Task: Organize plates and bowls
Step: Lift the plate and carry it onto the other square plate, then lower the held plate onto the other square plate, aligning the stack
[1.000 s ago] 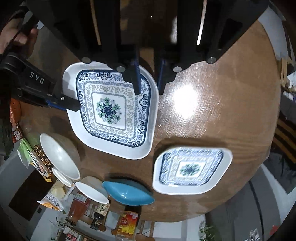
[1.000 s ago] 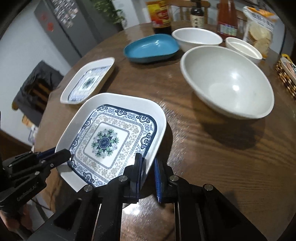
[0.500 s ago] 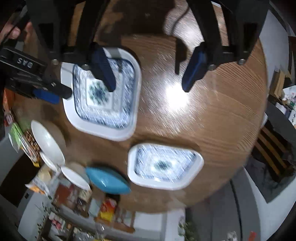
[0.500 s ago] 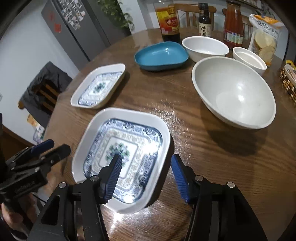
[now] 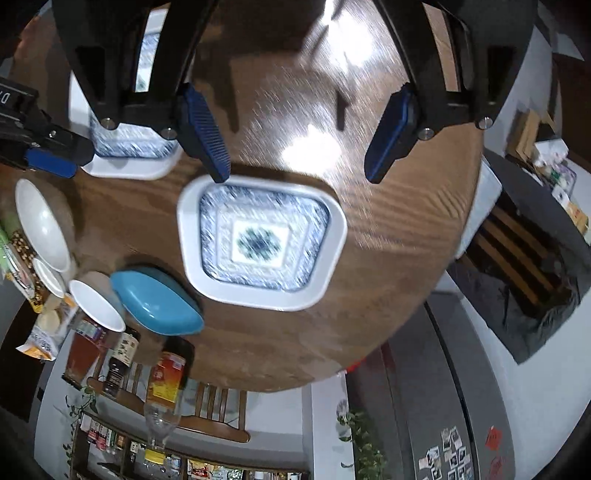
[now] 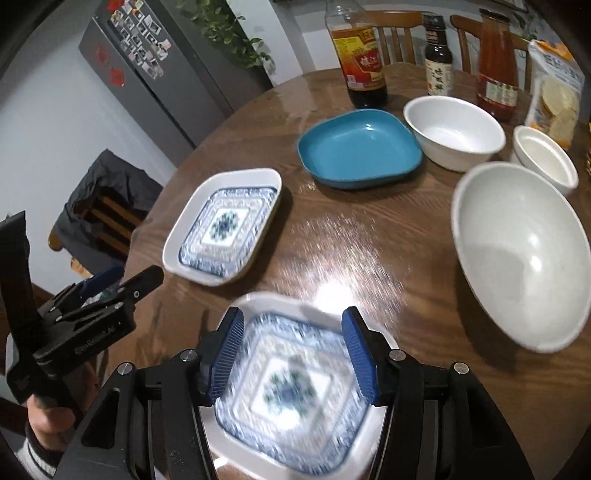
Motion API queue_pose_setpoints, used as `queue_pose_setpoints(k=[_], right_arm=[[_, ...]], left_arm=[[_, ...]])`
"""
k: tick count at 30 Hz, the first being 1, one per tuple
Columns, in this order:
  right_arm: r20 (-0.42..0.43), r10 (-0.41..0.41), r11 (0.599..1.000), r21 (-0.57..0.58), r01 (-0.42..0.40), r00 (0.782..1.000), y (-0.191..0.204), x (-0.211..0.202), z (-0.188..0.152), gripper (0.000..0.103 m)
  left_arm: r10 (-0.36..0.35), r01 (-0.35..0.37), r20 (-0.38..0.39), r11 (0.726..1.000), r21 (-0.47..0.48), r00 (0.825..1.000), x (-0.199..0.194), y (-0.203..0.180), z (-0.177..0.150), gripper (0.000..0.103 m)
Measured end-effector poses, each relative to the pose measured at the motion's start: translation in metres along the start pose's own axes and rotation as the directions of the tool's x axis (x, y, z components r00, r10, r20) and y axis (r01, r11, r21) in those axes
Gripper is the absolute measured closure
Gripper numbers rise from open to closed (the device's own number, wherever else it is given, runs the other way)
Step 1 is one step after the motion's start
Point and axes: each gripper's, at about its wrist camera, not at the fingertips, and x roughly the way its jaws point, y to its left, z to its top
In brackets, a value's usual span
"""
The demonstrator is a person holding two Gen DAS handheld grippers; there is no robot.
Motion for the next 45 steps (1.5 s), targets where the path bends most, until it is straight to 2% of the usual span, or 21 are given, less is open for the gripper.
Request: queue_pose_setpoints(k=[7, 15, 19, 24, 28, 29, 31, 32, 35, 37, 39, 45], right_arm=[[-0.013, -0.043, 0.999, 0.006, 0.043, 0.999, 0.014, 0.035, 0.028, 0.047], [-0.028, -0.095, 0.995, -0.013, 0.095, 0.995, 0.031, 0.067, 0.044, 0.047], [-0.037, -0.118, 0.993, -0.026, 0.117, 0.992, 0.038, 0.080, 0.049, 0.047], [-0.043, -0.144, 0.989, -0.046, 0.142, 0.989, 0.044, 0.090, 0.052, 0.047], [-0.036, -0.163, 0.985, -0.068, 0.161, 0.986, 0.048, 0.093, 0.054, 0.049], [-0.033, -0.161, 0.985, -0.072, 0.158, 0.986, 0.048, 0.094, 0.054, 0.053], [-0.036, -0.156, 0.985, -0.084, 0.153, 0.987, 0.051, 0.096, 0.055, 0.074], [-0.037, -0.153, 0.985, -0.092, 0.149, 0.988, 0.054, 0.097, 0.055, 0.078], [-0.039, -0.153, 0.983, -0.109, 0.148, 0.987, 0.059, 0.100, 0.056, 0.081], [-0.038, -0.153, 0.983, -0.111, 0.148, 0.987, 0.061, 0.102, 0.057, 0.081], [-0.038, -0.143, 0.985, -0.099, 0.139, 0.989, 0.057, 0.100, 0.056, 0.081], [-0.006, -0.123, 0.989, -0.085, 0.122, 0.992, 0.055, 0.080, 0.055, 0.081]], left_arm=[[0.022, -0.023, 0.015, 0.999, 0.035, 1.000, 0.019, 0.008, 0.022, 0.027], [0.049, -0.050, 0.011, 0.997, 0.056, 0.999, 0.046, 0.018, 0.039, 0.027], [0.070, -0.069, -0.017, 0.996, 0.053, 0.997, 0.065, 0.026, 0.045, 0.027], [0.049, -0.047, -0.062, 0.998, 0.032, 0.997, 0.082, 0.035, 0.047, 0.029], [0.025, -0.024, -0.080, 1.000, 0.011, 0.996, 0.087, 0.039, 0.049, 0.041], [0.021, -0.020, -0.086, 1.000, 0.010, 0.996, 0.089, 0.038, 0.049, 0.046], [0.003, -0.003, -0.089, 1.000, 0.005, 0.996, 0.089, 0.039, 0.050, 0.052], [-0.003, 0.003, -0.089, 1.000, 0.005, 0.996, 0.089, 0.037, 0.050, 0.059], [-0.029, 0.030, -0.088, 1.000, 0.007, 0.996, 0.089, 0.033, 0.049, 0.075], [-0.038, 0.040, -0.087, 0.999, 0.017, 0.996, 0.088, 0.028, 0.049, 0.082], [-0.019, 0.021, -0.080, 0.999, 0.032, 0.997, 0.087, 0.025, 0.048, 0.082], [-0.018, 0.021, -0.063, 0.999, 0.045, 0.998, 0.079, 0.026, 0.044, 0.082]])
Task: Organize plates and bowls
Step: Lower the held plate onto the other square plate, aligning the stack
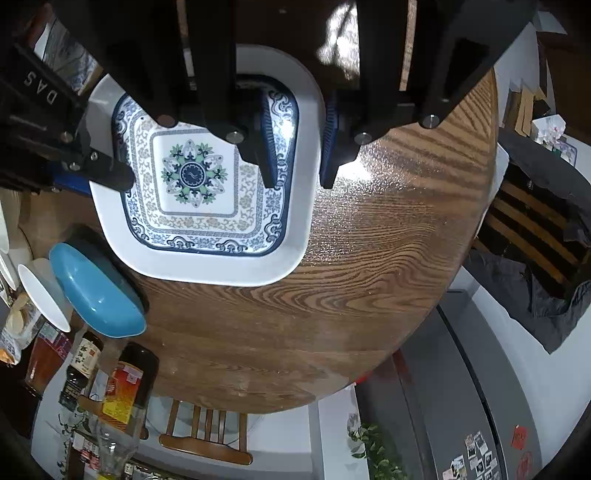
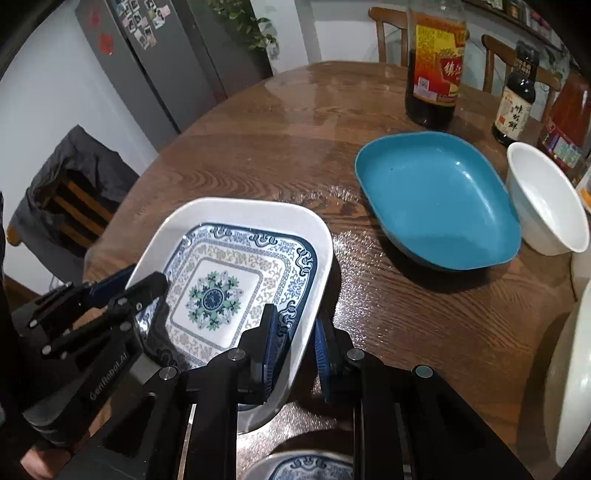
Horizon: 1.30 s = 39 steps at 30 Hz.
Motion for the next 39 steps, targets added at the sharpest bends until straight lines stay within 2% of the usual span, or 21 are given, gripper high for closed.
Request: queue_pose_setpoints(k=[9, 14, 25, 39], right_arm=[[0.051, 0.029, 0.999, 0.030, -0.030, 0.998, -0.015, -0.044, -0.014, 0.081], [0.073, 0.023, 0.999, 0.047, -0.026, 0.997, -0.028, -0.071, -0.035, 0.081], [0.050, 0.037, 0.992, 0.115, -0.043, 0.998, -0.062, -0.095, -0.080, 0.081], [0.022, 0.053, 0.989, 0.140, -0.056, 0.998, -0.078, -0.108, -0.117, 0.081]], left_arm=[[-0.028, 0.029, 0.047, 0.999, -0.019, 0.999, -0.040, -0.012, -0.004, 0.082], [-0.052, 0.052, 0.059, 0.999, -0.002, 0.997, -0.059, -0.029, -0.013, 0.082], [-0.082, 0.078, 0.057, 0.995, 0.060, 0.995, -0.086, -0.073, -0.040, 0.082], [-0.091, 0.087, 0.039, 0.992, 0.094, 0.995, -0.099, -0.101, -0.070, 0.082]])
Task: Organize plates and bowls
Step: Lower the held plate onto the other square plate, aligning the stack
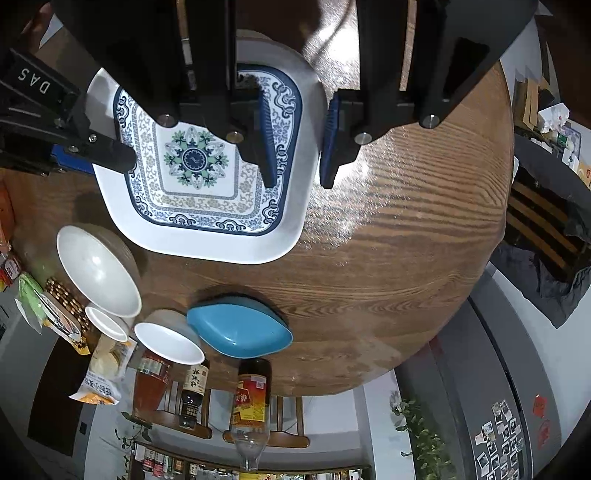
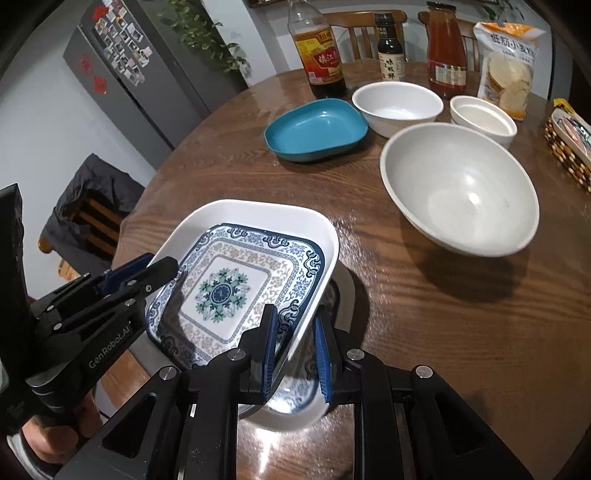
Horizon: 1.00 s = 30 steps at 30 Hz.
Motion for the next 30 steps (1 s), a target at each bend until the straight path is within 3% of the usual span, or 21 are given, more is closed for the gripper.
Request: queue_pose_setpoints(k=[19, 30], right_arm=[[-0.076, -0.045, 0.998, -0.041, 0.042, 0.996, -0.006, 0.022, -0.016, 0.081], [-0.087, -0.057, 0.997, -0.060, 0.052, 0.995, -0.005, 0.026, -0.015, 0.081]], left_arm=[[-0.005, 0.005, -0.086, 1.000, 0.008, 0.996, 0.019, -0.010, -0.027, 0.081], [0.012, -0.008, -0.087, 0.999, 0.042, 0.996, 0.019, -0.011, -0.030, 0.081]])
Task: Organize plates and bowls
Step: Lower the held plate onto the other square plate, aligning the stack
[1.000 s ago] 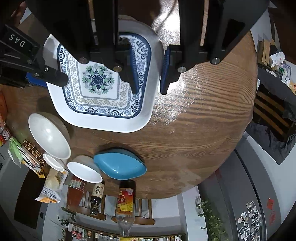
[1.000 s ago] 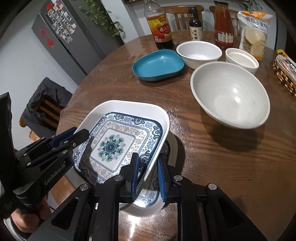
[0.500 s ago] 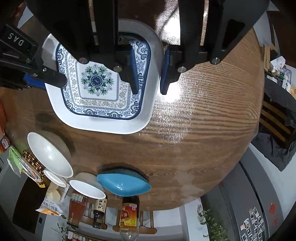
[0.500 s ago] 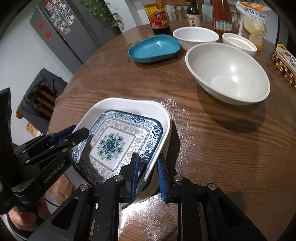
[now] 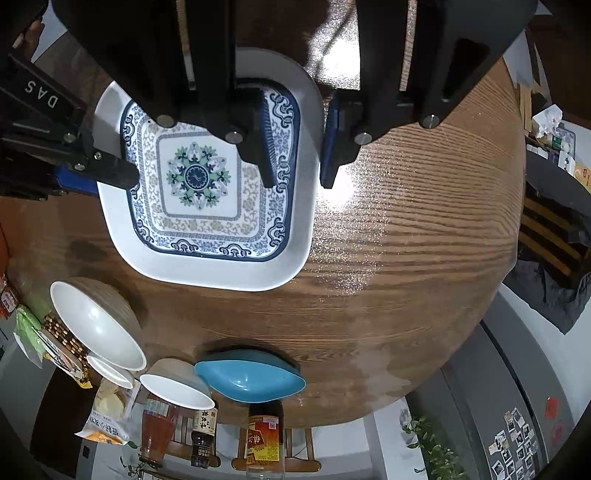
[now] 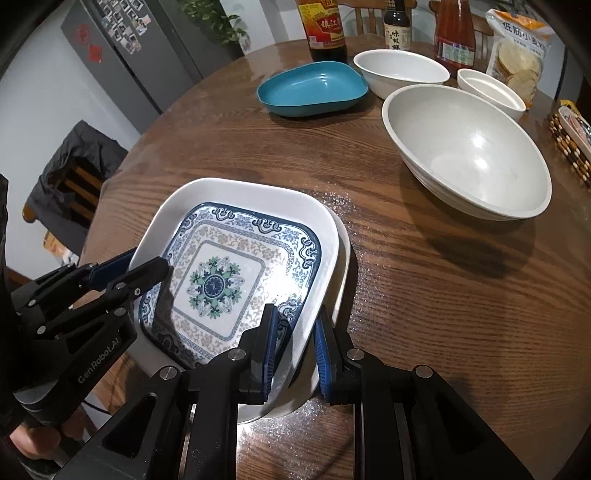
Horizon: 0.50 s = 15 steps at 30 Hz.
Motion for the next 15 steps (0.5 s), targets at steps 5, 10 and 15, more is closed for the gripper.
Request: queue_pose_setpoints(k=[5, 10, 15], right_arm=[[-0.002, -0.001, 1.000, -0.001, 0.001, 1.000, -0.0002, 0.0005, 0.0001, 0.081], [0.000, 0.001, 1.000, -0.006, -0.001, 1.000, 0.0009, 0.0004, -0.0007, 0.081], [0.002, 0.005, 1.000, -0.011, -0.005, 1.000, 0.0014, 0.0014, -0.0014, 0.081]], left_arm=[[0.008, -0.008, 0.003, 1.000, 0.009, 1.000, 0.0004, -0.0022, -0.0002, 0.081], [0.009, -0.009, 0.006, 1.000, 0.015, 1.000, 0.0000, -0.0027, -0.0006, 0.081], [0.018, -0.018, 0.013, 1.000, 0.022, 1.000, -0.0005, -0.0046, -0.0019, 0.081]])
